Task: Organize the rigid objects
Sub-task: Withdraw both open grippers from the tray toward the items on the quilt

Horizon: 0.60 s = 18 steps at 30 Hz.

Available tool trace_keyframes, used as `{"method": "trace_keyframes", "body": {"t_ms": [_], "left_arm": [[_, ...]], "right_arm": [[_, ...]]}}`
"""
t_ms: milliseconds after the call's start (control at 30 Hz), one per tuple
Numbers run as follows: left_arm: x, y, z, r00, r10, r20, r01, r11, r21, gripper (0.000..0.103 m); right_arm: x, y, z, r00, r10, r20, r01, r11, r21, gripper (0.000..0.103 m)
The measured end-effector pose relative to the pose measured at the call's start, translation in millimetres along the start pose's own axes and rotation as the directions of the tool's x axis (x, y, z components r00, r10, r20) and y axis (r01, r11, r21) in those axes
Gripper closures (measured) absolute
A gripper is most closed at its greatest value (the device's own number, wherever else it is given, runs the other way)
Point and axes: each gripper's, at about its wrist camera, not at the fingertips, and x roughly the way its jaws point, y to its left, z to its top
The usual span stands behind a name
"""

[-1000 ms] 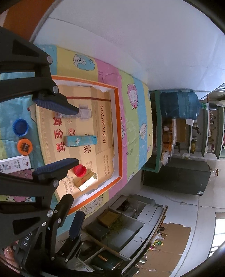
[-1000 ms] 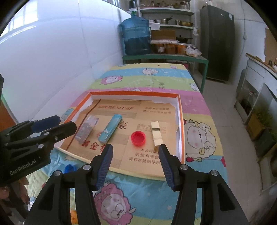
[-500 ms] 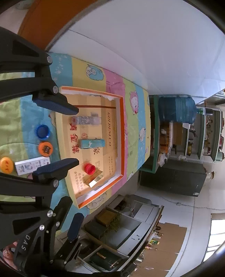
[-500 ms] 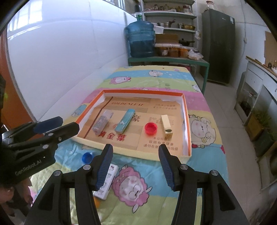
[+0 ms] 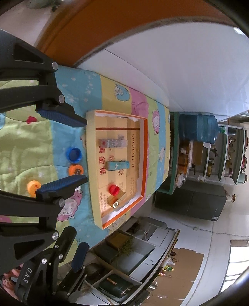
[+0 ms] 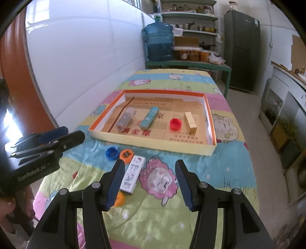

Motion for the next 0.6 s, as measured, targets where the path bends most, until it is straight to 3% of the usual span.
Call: {"method": "trace_keyframes", "body": {"t_ms": [600], "left_arm": [[-33.5,4.5,-58.0,1.0,-0.019,0.003,0.019,0.999,-0.035,0.051]], "right_arm": [[-21.4,36.5,-68.4,0.999,0.036,-0.04,-0.036,0.999,0.008,0.047]]}}
